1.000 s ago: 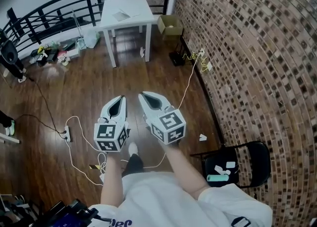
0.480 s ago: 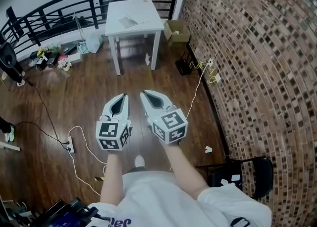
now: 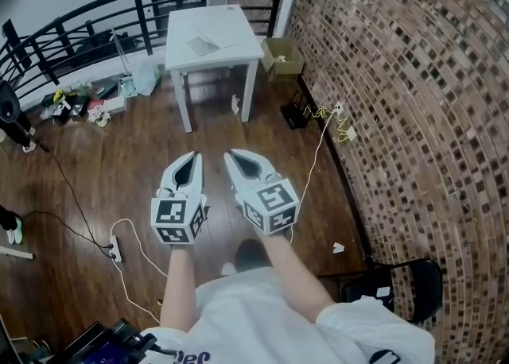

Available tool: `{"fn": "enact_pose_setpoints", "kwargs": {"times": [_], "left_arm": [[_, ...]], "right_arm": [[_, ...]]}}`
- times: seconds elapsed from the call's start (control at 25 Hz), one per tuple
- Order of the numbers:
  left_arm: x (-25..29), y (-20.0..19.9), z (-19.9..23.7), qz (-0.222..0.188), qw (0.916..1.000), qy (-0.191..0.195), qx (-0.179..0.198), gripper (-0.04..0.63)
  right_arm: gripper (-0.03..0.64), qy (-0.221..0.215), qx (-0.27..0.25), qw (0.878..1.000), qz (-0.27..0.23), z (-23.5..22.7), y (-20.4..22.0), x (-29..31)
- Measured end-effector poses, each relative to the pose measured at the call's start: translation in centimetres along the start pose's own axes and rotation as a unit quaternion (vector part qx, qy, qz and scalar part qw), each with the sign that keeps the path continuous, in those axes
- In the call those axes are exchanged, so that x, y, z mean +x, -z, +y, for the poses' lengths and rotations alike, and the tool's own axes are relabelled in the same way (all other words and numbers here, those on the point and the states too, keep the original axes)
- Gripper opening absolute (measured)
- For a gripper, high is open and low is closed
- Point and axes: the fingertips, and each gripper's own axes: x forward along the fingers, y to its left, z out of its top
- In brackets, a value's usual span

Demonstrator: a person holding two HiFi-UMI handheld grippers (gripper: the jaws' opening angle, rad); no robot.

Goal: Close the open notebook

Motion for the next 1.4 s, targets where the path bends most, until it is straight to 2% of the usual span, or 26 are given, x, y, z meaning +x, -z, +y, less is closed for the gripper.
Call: {"fn": "enact_pose_setpoints", "kwargs": {"times": [0.32, 0.68, 1.08, 1.4], "left_arm": [[7.2, 0.7, 1.4, 0.003, 1.0, -0.003, 0.001, 0.015], [19.1, -2.9, 4.7, -0.016, 0.9991, -0.039, 0.007, 0.015], [32.3, -5.7, 5.6, -0.028, 0.9978, -0.054, 0.027, 0.015], [37.6, -5.2, 7.7, -0.018, 0.9969, -0.073, 0.023, 0.015]], "right_arm": [[-0.012, 0.009, 0.005, 1.0, 0.003, -6.7, 0.4, 4.5], [-0.012, -0.026, -0.01, 1.0, -0.01, -16.2, -3.8, 12.9], [-0.012, -0.039, -0.032, 0.998, -0.023, -27.1, -7.5, 19.3], [-0.012, -0.052, -0.024, 0.998, -0.015, -31.9, -7.1, 23.6]]}}
